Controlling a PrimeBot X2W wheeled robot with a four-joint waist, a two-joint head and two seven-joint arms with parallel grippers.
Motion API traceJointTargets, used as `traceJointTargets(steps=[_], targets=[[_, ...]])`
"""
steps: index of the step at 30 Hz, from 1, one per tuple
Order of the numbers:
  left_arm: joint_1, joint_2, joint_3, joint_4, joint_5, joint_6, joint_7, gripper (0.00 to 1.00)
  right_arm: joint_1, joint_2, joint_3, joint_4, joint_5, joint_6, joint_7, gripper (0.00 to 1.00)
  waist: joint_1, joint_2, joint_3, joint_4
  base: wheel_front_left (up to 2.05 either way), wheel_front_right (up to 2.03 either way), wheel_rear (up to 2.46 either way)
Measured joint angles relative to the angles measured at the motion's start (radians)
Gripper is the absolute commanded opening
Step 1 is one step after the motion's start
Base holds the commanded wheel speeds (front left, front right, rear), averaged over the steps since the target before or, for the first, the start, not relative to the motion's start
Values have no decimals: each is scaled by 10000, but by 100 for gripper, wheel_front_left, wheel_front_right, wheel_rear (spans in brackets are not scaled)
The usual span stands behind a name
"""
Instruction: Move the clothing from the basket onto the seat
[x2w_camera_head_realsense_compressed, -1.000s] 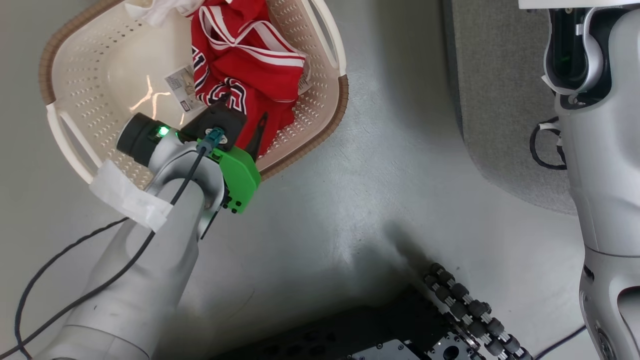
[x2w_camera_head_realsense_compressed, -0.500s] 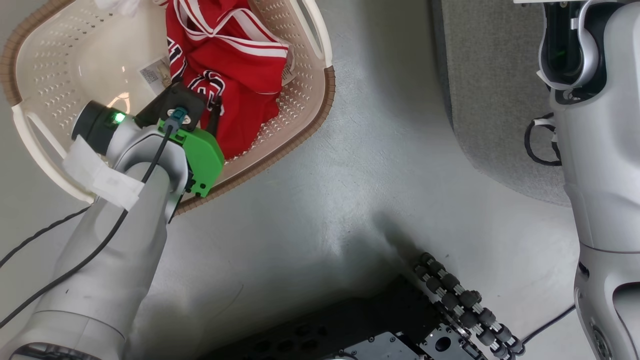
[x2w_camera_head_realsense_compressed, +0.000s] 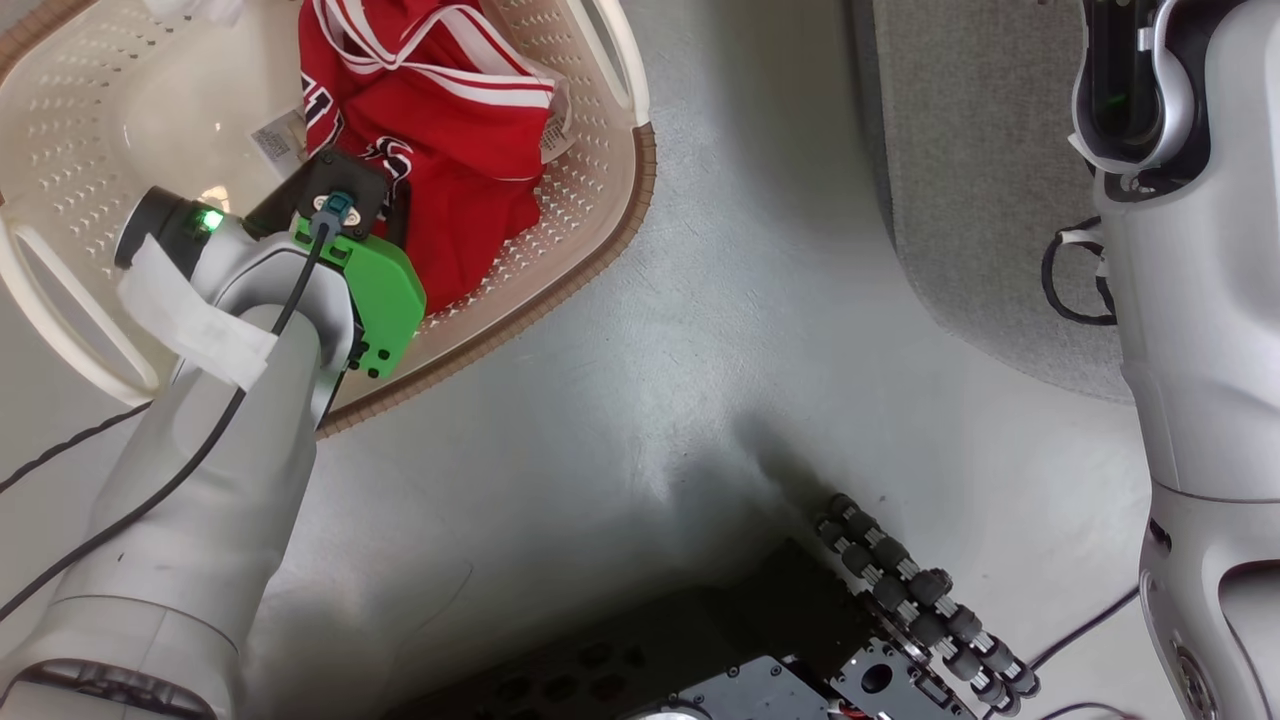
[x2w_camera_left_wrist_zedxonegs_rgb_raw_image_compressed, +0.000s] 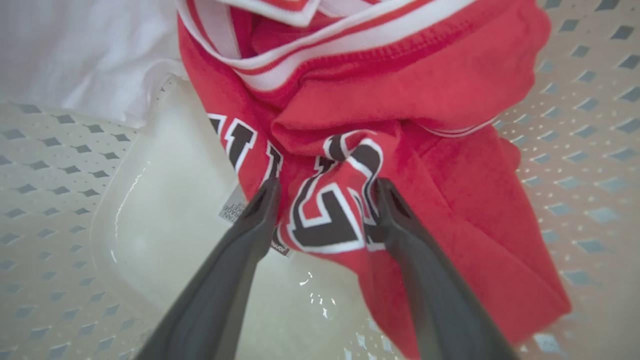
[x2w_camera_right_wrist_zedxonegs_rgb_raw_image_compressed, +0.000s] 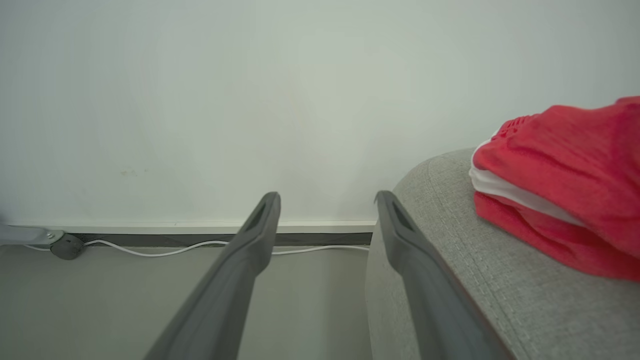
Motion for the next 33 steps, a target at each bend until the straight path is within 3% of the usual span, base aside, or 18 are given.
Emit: traceJointTargets(steps=[1, 2, 3, 18, 33], targets=[[-12, -2, -29, 52, 0, -2, 2, 47, 0, 6, -6, 2, -4, 6, 0, 100, 0, 0, 12, -11, 0, 0, 0], [-19, -6, -58, 121, 2, -13, 2, 29, 0, 17, -13, 2, -4, 38, 0, 100, 0, 0, 23, -21, 0, 0, 0], [-35, -25, -113, 240, 2, -17, 0, 0, 0, 46, -27, 6, -6, 46, 0, 100, 0, 0, 36, -33, 0, 0, 0], [-111, -405, -408, 316, -2, -192, -1170, 0, 243, 40, -489, 313, -464, 140, 0, 100, -1, 0, -469, 313, 0, 0, 0], [225, -673, -364, -316, -744, -249, -1760, 0, 1595, -368, -738, 1118, -867, 345, 0, 100, -1, 0, -2112, 1066, 0, 0, 0]])
